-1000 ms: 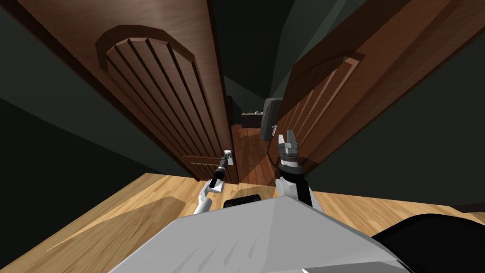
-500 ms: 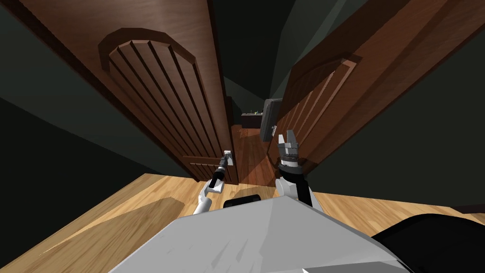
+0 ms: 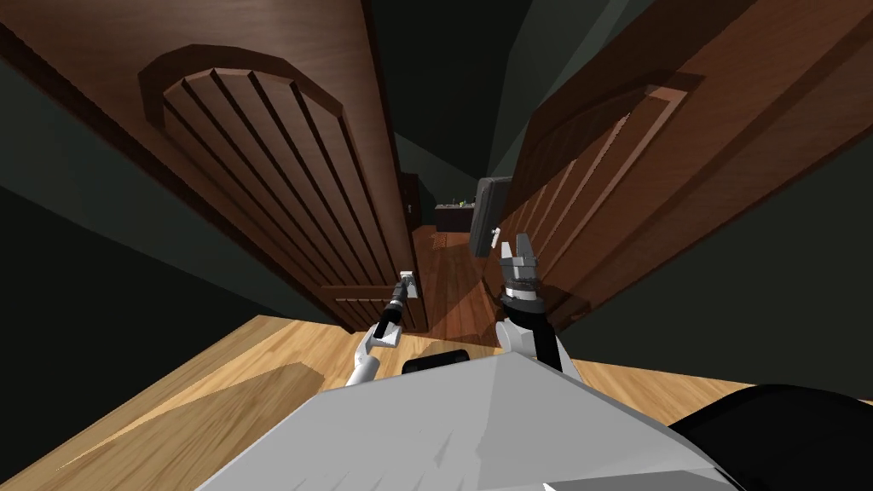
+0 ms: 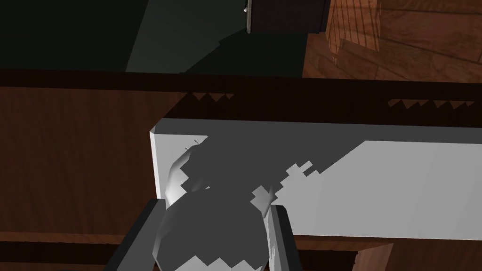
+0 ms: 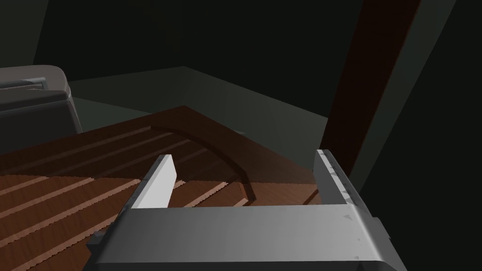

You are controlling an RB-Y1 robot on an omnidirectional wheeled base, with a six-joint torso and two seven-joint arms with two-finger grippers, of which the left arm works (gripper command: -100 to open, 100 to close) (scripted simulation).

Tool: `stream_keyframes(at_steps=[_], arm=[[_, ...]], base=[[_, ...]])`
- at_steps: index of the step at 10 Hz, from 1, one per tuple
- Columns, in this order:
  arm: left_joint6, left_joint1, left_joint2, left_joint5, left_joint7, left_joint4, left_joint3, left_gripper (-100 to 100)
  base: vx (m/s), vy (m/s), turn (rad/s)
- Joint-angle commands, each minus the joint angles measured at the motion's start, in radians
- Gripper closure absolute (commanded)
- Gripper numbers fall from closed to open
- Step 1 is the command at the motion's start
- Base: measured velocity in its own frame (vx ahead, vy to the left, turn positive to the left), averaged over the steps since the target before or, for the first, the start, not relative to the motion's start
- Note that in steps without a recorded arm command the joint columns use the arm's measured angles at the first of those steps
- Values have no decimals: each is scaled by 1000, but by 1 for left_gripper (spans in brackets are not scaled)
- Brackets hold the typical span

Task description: Push the door open

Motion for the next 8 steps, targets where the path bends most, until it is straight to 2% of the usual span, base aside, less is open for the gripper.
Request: stream_keyframes(at_steps=[1,3,8], arm=[[-13,-17,13,5,-1,12,26,100],[-13,-23,16,8,-7,20,54,100],[-12,-33,19,15,-18,35,108,100]], base=[[186,-100,28],[192,-115,72],[133,-91,62]])
